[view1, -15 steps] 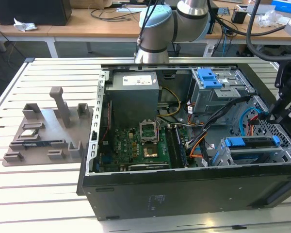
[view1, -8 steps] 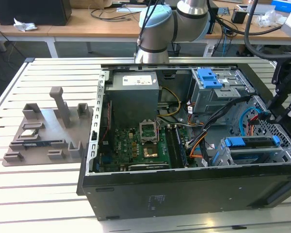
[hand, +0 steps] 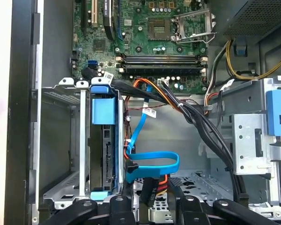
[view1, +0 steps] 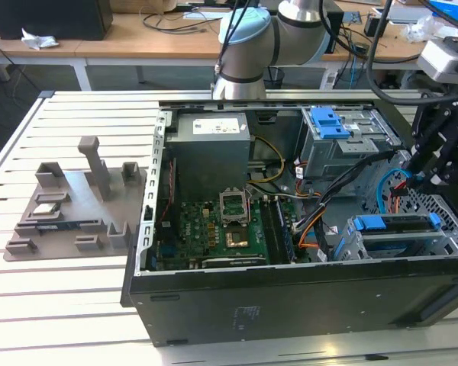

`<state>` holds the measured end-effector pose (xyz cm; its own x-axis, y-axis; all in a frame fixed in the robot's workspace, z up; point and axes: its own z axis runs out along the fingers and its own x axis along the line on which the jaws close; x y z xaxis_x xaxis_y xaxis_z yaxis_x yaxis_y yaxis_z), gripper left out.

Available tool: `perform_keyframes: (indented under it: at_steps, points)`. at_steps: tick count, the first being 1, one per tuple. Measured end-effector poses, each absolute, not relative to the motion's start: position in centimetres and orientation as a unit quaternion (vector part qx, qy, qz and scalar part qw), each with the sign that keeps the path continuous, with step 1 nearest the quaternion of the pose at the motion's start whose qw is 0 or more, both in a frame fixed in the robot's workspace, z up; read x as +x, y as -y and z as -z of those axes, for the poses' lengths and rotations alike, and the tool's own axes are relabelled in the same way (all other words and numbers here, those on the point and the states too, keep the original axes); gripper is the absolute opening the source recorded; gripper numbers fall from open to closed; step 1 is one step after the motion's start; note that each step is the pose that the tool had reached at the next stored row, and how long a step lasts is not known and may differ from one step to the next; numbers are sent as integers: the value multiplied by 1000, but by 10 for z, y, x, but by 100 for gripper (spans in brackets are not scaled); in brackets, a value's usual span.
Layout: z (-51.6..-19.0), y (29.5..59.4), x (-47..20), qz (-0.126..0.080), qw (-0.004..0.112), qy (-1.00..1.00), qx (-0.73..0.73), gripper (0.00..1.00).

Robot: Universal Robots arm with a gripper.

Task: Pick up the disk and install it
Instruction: 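Insert the first disk wire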

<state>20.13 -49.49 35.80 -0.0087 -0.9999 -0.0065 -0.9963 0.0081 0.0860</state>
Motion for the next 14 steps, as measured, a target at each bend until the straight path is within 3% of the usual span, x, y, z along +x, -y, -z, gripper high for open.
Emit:
perform_keyframes:
  at_steps: [5,8,14]
  points:
    - [-358,495,202,31,30,710,703,40]
    - [-358,495,202,31,30,710,703,22]
    - [-358,495,202,31,30,710,703,20]
